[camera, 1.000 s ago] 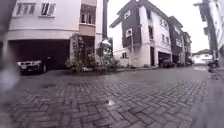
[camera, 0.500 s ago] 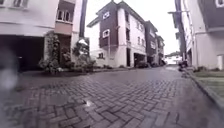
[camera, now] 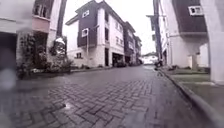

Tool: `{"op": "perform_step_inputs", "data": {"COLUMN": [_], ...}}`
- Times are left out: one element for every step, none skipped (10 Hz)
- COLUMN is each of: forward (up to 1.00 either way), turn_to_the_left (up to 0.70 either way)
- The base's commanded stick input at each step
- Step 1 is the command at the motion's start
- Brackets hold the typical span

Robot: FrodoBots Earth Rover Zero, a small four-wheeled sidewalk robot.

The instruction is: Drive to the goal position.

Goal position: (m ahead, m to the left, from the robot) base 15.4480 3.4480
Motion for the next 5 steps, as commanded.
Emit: {"op": "perform_step_inputs", "data": {"forward": [0.00,0.00,0.00,0.68,0.70], "turn_to_the_left": [-0.38,-0.20,-0.10,0.00,0.00]}}
